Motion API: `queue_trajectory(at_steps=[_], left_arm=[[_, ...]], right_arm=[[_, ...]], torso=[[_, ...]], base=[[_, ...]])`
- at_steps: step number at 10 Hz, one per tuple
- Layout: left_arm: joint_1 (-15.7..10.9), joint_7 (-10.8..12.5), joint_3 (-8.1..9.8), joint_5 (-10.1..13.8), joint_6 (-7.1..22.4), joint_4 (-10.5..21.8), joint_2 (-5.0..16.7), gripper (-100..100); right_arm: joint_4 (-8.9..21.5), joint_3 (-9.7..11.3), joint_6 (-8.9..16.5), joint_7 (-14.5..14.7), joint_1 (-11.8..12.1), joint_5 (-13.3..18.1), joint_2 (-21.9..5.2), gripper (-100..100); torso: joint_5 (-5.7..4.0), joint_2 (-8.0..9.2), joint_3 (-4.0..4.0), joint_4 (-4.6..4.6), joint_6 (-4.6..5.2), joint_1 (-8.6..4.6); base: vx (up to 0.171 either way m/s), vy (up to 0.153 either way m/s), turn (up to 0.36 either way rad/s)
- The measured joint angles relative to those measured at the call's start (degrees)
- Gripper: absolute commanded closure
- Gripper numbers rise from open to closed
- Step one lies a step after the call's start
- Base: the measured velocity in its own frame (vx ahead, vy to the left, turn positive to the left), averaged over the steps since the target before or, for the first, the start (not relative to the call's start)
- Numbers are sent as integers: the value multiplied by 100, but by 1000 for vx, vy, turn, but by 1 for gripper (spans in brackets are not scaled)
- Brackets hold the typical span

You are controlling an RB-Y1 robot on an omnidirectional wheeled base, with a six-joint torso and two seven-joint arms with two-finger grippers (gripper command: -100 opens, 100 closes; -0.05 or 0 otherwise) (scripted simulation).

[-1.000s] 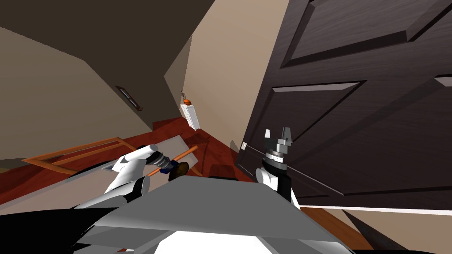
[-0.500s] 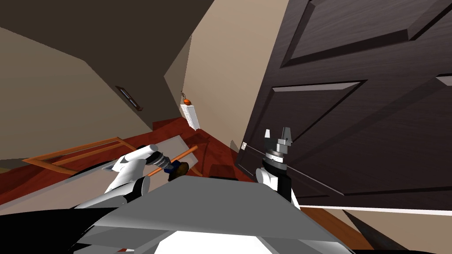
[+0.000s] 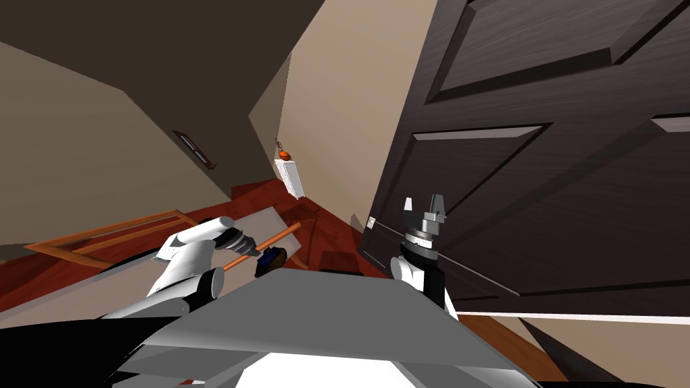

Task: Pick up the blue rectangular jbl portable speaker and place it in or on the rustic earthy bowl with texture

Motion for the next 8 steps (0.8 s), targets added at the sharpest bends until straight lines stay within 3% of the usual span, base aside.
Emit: queue_trajectory(at_steps=[3,4,8], left_arm=[[-19,32,87,40,284,-158,130,-100],[-17,38,92,43,312,-173,134,0],[-18,38,91,42,310,-171,133,0]], right_arm=[[0,0,0,0,0,0,0,0],[0,0,0,0,0,0,0,0],[0,0,0,0,0,0,0,0]], torso=[[1,1,0,0,0,3],[2,0,0,0,0,6],[3,-1,-1,-1,0,9]], base=[[-2,-11,-6],[0,0,0],[0,0,0]])
